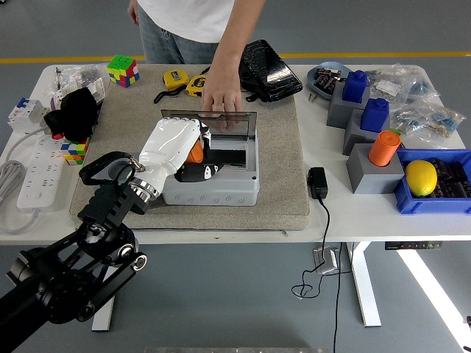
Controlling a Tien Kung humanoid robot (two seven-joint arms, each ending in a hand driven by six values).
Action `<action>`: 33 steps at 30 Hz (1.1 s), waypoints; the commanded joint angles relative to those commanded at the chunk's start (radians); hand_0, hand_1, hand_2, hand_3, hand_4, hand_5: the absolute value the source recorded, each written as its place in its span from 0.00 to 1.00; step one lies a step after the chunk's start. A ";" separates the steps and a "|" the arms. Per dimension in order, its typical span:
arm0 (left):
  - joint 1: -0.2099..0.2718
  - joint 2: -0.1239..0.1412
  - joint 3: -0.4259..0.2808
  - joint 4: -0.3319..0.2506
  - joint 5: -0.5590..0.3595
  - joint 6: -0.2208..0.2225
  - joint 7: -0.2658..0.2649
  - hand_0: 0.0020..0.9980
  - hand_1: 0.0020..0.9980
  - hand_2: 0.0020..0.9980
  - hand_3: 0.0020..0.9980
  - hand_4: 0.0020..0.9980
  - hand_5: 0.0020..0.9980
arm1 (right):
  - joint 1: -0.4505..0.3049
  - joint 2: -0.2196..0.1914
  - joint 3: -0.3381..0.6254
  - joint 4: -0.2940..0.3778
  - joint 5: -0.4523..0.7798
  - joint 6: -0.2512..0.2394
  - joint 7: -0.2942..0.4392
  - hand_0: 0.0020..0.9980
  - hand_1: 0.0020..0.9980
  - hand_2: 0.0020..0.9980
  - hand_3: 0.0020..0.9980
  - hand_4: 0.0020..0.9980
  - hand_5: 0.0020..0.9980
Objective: Fetch the battery,place it into the box,close the lid of the box
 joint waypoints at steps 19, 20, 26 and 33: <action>-0.046 -0.040 0.068 0.040 0.000 0.037 0.017 0.06 0.07 0.10 0.09 0.73 0.25 | 0.001 0.000 -0.009 0.000 -0.001 -0.001 0.000 0.82 0.76 0.74 0.79 1.00 1.00; -0.052 -0.043 0.073 0.037 0.000 0.038 0.017 0.06 0.07 0.10 0.09 0.73 0.25 | 0.001 -0.001 -0.008 0.000 -0.003 -0.001 -0.001 0.82 0.76 0.74 0.79 1.00 1.00; -0.081 -0.063 0.102 0.038 0.000 0.052 0.016 0.06 0.07 0.10 0.09 0.73 0.25 | -0.002 -0.001 -0.005 0.000 -0.010 -0.002 -0.005 0.82 0.76 0.73 0.79 1.00 1.00; -0.135 -0.061 0.195 0.090 -0.085 0.097 -0.010 0.06 0.07 0.10 0.09 0.71 0.25 | -0.001 -0.001 -0.016 0.000 -0.007 -0.002 -0.004 0.82 0.76 0.73 0.79 1.00 1.00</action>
